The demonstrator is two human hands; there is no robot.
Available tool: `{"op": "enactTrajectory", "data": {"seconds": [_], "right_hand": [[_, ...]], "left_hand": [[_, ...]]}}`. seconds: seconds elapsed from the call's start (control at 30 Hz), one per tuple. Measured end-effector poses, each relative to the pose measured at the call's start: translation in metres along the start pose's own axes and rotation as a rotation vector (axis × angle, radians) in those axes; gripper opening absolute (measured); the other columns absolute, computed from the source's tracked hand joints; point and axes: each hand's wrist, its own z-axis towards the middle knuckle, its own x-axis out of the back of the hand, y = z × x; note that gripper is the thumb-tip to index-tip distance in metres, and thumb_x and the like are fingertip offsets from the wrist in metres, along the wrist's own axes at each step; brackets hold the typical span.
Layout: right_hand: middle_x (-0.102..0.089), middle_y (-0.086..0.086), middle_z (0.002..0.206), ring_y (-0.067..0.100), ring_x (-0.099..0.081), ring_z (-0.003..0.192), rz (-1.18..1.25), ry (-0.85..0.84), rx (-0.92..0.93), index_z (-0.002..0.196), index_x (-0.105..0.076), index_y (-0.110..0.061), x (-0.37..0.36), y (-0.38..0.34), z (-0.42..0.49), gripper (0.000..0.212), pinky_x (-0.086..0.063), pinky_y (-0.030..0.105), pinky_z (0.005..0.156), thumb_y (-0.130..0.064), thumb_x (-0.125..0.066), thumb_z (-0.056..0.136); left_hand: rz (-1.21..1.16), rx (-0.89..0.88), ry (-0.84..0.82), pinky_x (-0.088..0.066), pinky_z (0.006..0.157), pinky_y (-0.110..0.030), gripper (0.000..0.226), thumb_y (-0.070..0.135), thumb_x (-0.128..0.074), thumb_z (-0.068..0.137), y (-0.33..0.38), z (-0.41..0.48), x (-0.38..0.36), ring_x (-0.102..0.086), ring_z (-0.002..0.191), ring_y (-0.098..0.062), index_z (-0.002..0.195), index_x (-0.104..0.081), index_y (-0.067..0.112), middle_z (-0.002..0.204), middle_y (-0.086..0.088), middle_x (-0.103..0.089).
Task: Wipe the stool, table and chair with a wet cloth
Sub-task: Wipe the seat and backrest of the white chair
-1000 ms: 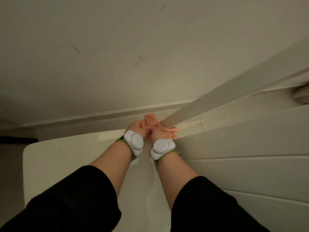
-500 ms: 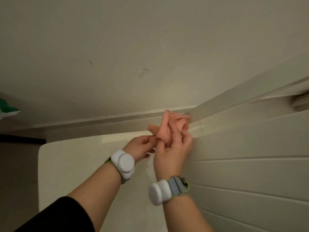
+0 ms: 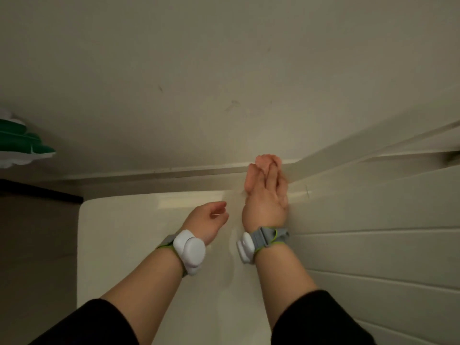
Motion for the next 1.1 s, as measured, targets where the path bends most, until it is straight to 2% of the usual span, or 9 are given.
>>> {"op": "enactTrajectory", "data": {"seconds": [0.07,0.13,0.4,0.47,0.53,0.7,0.93,1.03,1.1], "right_hand": [[-0.016,0.020,0.155,0.026,-0.019,0.143,-0.056,-0.168,0.042,0.144,-0.025,-0.005,-0.020,0.000,0.006,0.064,-0.017,0.031,0.114,-0.004,-0.047,0.084],[-0.005,0.017,0.158,0.026,-0.015,0.143,-0.085,-0.310,0.031,0.145,-0.021,-0.011,-0.041,0.001,0.009,0.058,-0.018,0.033,0.112,-0.007,-0.038,0.090],[-0.025,0.018,0.149,0.035,-0.020,0.139,-0.180,-0.641,0.113,0.137,-0.032,-0.011,-0.086,-0.004,0.013,0.046,-0.022,0.045,0.113,-0.009,-0.030,0.091],[-0.028,0.017,0.148,0.033,-0.017,0.140,-0.158,-0.665,0.171,0.140,-0.028,-0.010,-0.090,-0.003,0.008,0.050,-0.013,0.045,0.116,-0.009,-0.033,0.090],[-0.015,0.011,0.156,0.026,-0.006,0.146,-0.125,-0.685,0.222,0.148,-0.013,-0.009,-0.092,0.001,0.003,0.064,-0.005,0.043,0.118,-0.011,-0.037,0.089],[0.007,-0.001,0.160,0.029,0.005,0.146,0.051,-0.717,0.008,0.151,-0.008,-0.026,-0.098,-0.010,-0.007,0.077,-0.016,0.039,0.115,-0.007,-0.044,0.085],[0.019,-0.013,0.156,0.032,0.007,0.142,0.138,-0.836,0.466,0.149,-0.004,-0.036,-0.112,-0.109,-0.073,0.076,-0.030,0.064,0.104,-0.010,-0.040,0.087],[0.010,-0.005,0.159,0.032,-0.002,0.143,0.109,-0.775,0.742,0.150,-0.014,-0.029,-0.115,-0.107,-0.082,0.065,-0.023,0.050,0.114,-0.013,-0.041,0.092],[0.006,0.002,0.160,0.031,0.000,0.145,0.114,-0.633,0.706,0.150,-0.016,-0.024,-0.119,-0.082,-0.068,0.063,-0.014,0.039,0.118,-0.011,-0.038,0.093]], "left_hand": [[0.162,0.057,0.017,-0.036,0.104,-0.024,0.045,0.024,-0.053,0.094,-0.028,-0.005,0.013,-0.048,0.128,-0.018,0.138,-0.046,0.018,0.140,-0.002,-0.051],[0.271,0.106,0.035,-0.032,0.106,-0.024,0.046,0.027,-0.051,0.095,-0.050,-0.008,0.024,-0.042,0.133,-0.019,0.140,-0.042,0.021,0.145,-0.001,-0.044],[0.358,0.121,0.056,-0.015,0.114,-0.022,0.053,0.027,-0.044,0.098,-0.091,-0.015,0.047,-0.019,0.145,-0.016,0.147,-0.026,0.021,0.158,0.001,-0.017],[0.420,0.143,0.075,-0.009,0.117,-0.025,0.056,0.028,-0.041,0.099,-0.099,-0.017,0.051,-0.008,0.147,-0.018,0.149,-0.018,0.019,0.160,-0.001,-0.007],[0.491,0.197,0.122,-0.005,0.118,-0.029,0.059,0.030,-0.039,0.099,-0.108,-0.022,0.056,0.002,0.147,-0.023,0.150,-0.013,0.017,0.160,-0.004,0.003],[0.532,0.397,0.251,-0.002,0.118,-0.035,0.068,0.032,-0.039,0.097,-0.130,-0.035,0.070,0.012,0.146,-0.029,0.151,-0.001,0.017,0.158,-0.008,0.017],[0.521,0.406,0.205,-0.011,0.119,-0.037,0.084,0.025,-0.046,0.091,-0.134,-0.041,0.080,0.008,0.147,-0.025,0.148,0.014,0.009,0.159,-0.006,0.014],[0.485,0.417,0.193,-0.019,0.117,-0.040,0.085,0.025,-0.047,0.091,-0.132,-0.043,0.090,-0.007,0.147,-0.027,0.149,0.014,0.011,0.159,-0.010,0.004],[0.463,0.410,0.202,-0.023,0.116,-0.039,0.082,0.025,-0.046,0.092,-0.138,-0.050,0.099,-0.018,0.144,-0.030,0.150,0.011,0.015,0.159,-0.010,-0.003]]}}
